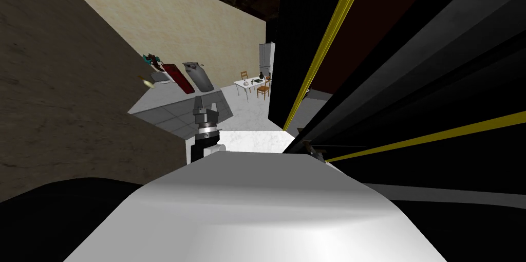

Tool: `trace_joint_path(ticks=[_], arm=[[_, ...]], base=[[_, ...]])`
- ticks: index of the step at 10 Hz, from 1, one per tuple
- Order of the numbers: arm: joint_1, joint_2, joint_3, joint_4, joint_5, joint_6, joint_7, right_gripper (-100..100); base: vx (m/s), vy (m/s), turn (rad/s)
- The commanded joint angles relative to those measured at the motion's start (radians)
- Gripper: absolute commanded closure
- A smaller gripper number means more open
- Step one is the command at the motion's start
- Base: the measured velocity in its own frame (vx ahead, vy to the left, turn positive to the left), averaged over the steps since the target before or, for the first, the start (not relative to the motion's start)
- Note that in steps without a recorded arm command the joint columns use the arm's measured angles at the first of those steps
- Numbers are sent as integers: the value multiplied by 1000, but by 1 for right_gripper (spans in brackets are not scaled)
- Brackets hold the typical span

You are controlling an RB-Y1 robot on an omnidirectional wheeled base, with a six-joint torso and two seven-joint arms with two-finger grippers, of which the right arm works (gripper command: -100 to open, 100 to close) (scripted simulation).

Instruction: Pull the door open

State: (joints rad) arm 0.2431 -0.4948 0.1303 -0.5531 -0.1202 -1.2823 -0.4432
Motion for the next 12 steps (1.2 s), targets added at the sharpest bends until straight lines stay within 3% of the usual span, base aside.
trace_joint_path(ticks=[1, 6, 12], arm=[[0, -6, -1, 9, -2, -10, -3, 100], [-7, -11, 4, 33, -2, -32, -9, 100], [-45, -2, 55, -15, -6, 36, 12, 100]], base=[[-222, -55, 160], [-198, -51, 133], [-164, -29, 22]])
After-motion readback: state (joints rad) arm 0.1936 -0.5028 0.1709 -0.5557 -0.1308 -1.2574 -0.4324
